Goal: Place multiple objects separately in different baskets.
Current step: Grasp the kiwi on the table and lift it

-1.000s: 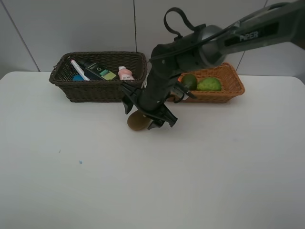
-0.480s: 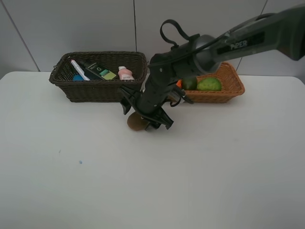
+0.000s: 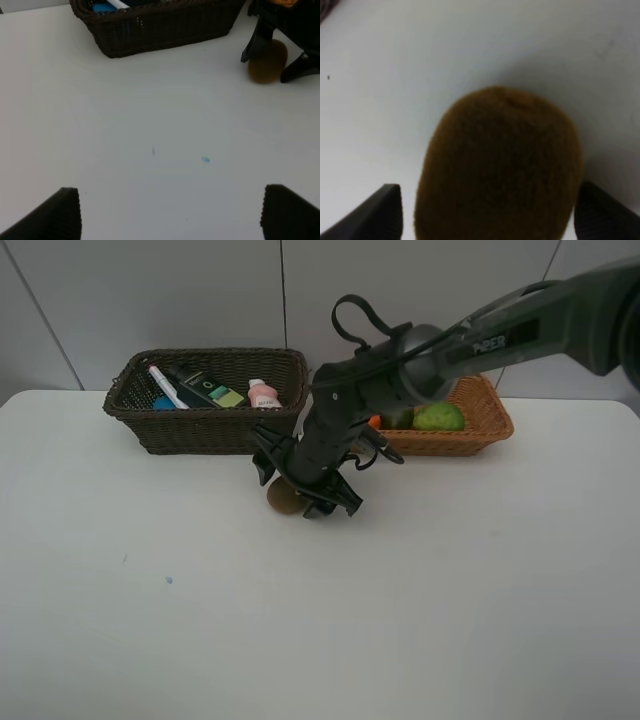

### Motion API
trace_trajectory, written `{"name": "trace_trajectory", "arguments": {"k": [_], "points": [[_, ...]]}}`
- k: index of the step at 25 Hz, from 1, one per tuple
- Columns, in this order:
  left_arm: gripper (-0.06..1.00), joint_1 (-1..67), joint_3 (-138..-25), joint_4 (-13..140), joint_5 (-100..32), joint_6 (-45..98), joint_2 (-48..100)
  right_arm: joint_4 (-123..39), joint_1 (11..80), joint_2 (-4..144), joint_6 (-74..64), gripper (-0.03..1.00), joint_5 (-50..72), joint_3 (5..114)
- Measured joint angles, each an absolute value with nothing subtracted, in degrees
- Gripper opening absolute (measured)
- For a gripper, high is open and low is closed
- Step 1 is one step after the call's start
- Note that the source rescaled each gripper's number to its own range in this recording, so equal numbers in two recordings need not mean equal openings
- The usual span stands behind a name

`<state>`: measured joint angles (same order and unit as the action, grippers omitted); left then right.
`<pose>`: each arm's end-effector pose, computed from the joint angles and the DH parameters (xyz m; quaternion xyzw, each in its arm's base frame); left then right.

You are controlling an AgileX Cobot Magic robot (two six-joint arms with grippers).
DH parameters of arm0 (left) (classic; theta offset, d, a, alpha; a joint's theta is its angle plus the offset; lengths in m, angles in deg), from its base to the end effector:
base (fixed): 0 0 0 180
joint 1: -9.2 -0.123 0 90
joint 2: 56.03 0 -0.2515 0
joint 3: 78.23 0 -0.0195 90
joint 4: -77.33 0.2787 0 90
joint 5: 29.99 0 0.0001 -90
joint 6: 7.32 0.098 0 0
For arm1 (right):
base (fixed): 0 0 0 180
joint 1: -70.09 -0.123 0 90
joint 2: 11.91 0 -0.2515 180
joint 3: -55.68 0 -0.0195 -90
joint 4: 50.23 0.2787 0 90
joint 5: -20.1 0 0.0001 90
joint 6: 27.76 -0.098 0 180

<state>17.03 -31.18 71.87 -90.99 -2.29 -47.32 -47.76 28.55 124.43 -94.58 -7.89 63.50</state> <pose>0.0564 -0.0160 0.2901 0.0974 0.8450 -0.0604 0.5224 0.3364 0.3007 0.0484 0.2304 0.9515 0.1731 0.1079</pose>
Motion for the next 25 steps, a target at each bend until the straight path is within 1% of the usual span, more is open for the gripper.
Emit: {"name": "trace_trajectory", "arguments": {"k": [2,4,5,7,15,19,25], "points": [[0.96,17.0,-31.2,71.9,-91.0,-2.3,-47.3,-47.8,28.6,124.4,-94.6,0.8,-7.9,63.5],[0.96,17.0,-31.2,71.9,-91.0,-2.3,-47.3,-47.8,28.6,124.4,-94.6,0.75,-7.9,63.5],[0.96,17.0,-31.2,71.9,-91.0,-2.3,-47.3,-47.7,28.6,124.5,-94.6,0.69,-8.1,63.5],[0.96,17.0,-31.2,71.9,-91.0,-2.3,-47.3,-47.6,28.6,124.7,-94.6,0.48,-8.3,63.5],[0.96,17.0,-31.2,71.9,-91.0,-2.3,-47.3,-47.5,28.6,124.5,-91.1,0.47,-9.8,63.6],[0.96,17.0,-31.2,71.9,-91.0,-2.3,-47.3,-48.2,28.0,122.0,-78.7,0.47,-18.4,63.4],[0.96,17.0,-31.2,71.9,-91.0,-2.3,-47.3,-55.4,23.7,112.7,-58.6,0.47,-30.0,63.4]]}}
